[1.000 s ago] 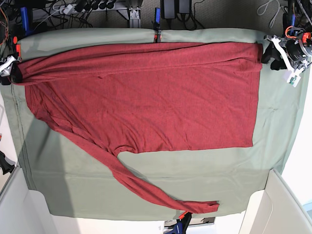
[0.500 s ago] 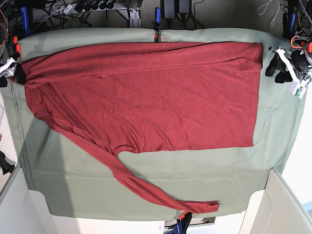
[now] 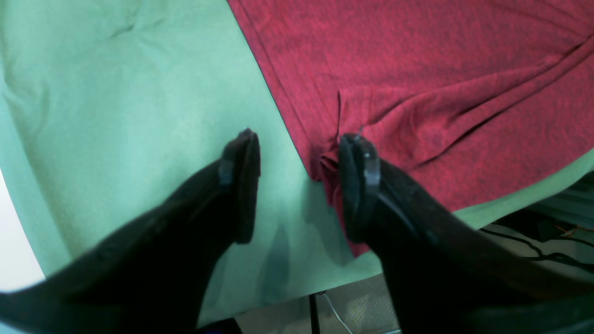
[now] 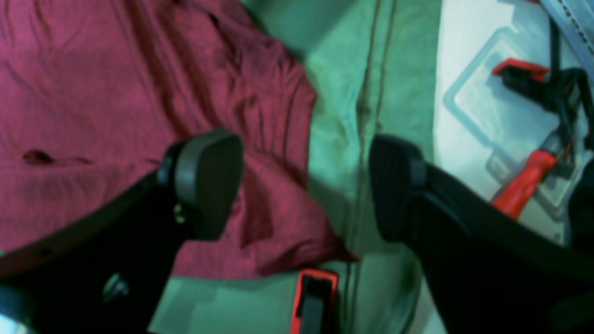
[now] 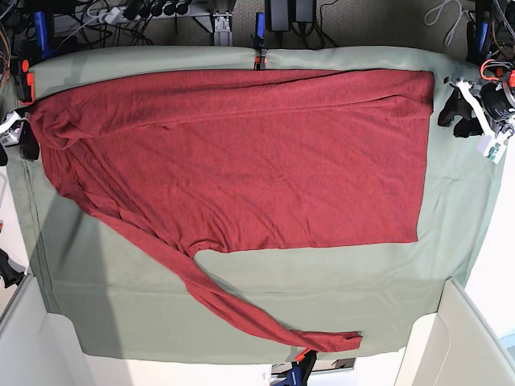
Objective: Fold the T-shirt properly
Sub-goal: 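Move the right gripper away from the shirt toward its side, then reach the left gripper across the shirt to its trailing sleeve and grasp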
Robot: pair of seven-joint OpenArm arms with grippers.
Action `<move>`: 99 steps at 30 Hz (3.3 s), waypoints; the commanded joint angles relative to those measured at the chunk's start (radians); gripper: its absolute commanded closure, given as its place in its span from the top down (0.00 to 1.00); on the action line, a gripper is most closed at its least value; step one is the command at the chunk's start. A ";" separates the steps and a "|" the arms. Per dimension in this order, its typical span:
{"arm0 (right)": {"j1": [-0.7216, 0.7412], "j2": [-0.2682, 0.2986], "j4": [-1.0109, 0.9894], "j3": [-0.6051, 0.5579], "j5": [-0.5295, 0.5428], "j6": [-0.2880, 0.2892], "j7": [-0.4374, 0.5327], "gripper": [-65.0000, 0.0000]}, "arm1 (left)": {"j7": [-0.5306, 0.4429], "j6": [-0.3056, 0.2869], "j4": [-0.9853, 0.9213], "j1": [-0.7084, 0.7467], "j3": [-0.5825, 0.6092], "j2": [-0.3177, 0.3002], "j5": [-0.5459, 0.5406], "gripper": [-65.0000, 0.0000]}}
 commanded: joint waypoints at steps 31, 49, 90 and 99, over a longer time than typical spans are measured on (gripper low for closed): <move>0.750 -0.229 -0.650 -0.452 -0.341 -0.125 0.180 0.69 | -0.038 0.002 0.028 -0.047 -0.013 -0.048 -0.089 0.47; 0.736 -0.249 -0.668 -0.480 -0.370 -0.122 0.092 0.69 | -0.038 0.002 0.028 -0.046 -0.013 -0.047 -0.088 0.47; 0.201 -0.144 -0.039 -0.480 -0.056 0.020 -0.150 0.00 | -0.103 0.032 0.004 -0.496 0.401 0.060 0.051 0.47; 0.154 -0.144 0.012 -0.480 -0.037 0.020 -0.158 0.00 | -0.149 0.068 -0.452 -0.873 0.572 0.339 0.108 0.47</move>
